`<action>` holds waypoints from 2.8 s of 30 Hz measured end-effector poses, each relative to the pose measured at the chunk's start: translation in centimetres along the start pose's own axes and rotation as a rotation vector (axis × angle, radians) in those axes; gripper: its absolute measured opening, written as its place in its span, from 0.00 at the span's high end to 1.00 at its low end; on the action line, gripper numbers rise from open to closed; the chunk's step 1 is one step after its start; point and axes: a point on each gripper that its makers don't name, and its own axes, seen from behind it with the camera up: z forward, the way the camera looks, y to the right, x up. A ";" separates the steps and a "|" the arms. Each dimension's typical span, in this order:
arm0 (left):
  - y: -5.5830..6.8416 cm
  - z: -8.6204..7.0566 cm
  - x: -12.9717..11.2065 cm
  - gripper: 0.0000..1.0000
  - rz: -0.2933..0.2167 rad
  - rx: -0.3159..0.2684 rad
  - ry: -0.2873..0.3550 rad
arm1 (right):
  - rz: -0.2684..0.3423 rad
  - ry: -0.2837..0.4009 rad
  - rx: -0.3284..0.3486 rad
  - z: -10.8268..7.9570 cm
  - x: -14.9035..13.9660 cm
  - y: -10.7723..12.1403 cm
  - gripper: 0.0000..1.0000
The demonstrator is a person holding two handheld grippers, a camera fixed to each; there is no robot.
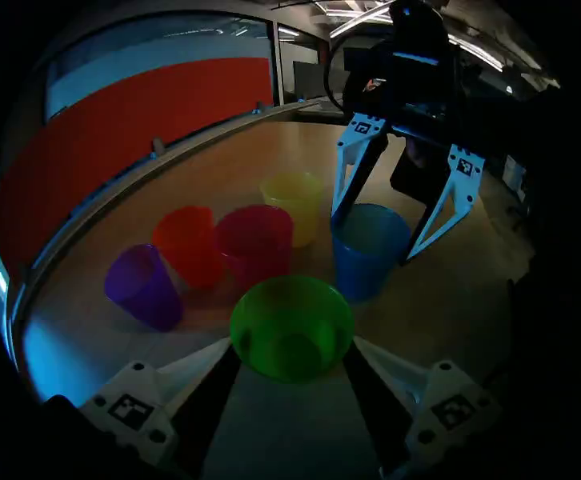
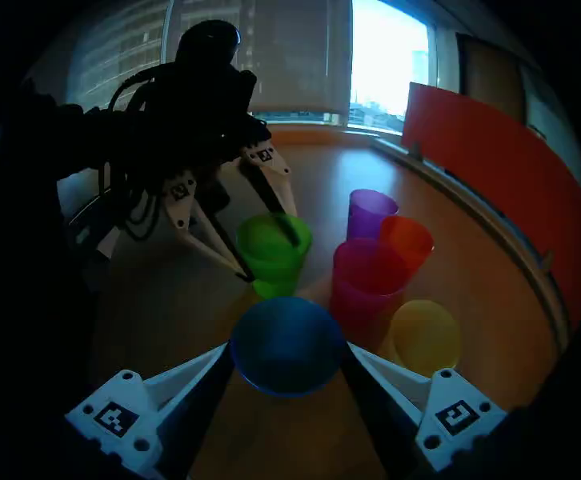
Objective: Pour water
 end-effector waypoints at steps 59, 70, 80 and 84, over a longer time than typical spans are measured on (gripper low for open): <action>-2.1 -7.6 -3.1 0.13 -0.074 0.159 -0.048 | 0.101 -0.021 -0.203 -7.0 -5.8 1.2 0.02; -4.4 -10.6 -2.5 0.13 -0.177 0.307 0.041 | 0.196 0.034 -0.326 -9.8 -6.0 2.4 0.02; -6.4 -12.5 -1.7 0.14 -0.234 0.431 0.112 | 0.259 0.099 -0.465 -12.6 -4.8 4.2 0.02; -7.0 -13.1 -1.0 0.14 -0.237 0.479 0.144 | 0.270 0.118 -0.516 -13.4 -4.3 5.0 0.02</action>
